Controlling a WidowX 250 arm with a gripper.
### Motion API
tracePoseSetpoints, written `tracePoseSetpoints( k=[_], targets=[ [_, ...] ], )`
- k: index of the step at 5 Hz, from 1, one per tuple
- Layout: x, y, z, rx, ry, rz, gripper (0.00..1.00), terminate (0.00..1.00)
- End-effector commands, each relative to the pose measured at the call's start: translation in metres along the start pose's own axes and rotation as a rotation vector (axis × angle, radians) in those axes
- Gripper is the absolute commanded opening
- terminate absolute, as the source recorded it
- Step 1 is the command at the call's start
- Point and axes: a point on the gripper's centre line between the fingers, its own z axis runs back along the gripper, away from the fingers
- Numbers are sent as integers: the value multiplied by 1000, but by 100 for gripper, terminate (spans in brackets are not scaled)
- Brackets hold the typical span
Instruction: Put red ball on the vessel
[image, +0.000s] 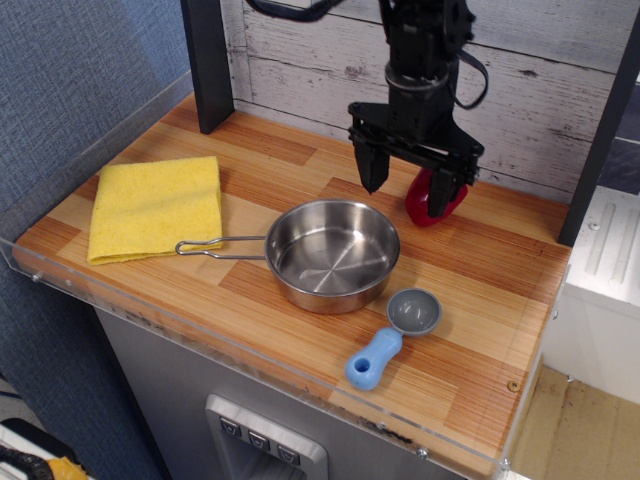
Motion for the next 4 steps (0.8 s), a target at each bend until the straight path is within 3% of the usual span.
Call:
tracePoseSetpoints(
  k=[1,4],
  targets=[
    [19,-4,13,10,-91,46,100,0],
    [23,-8,-6,29,-93,77,100,0]
  ],
)
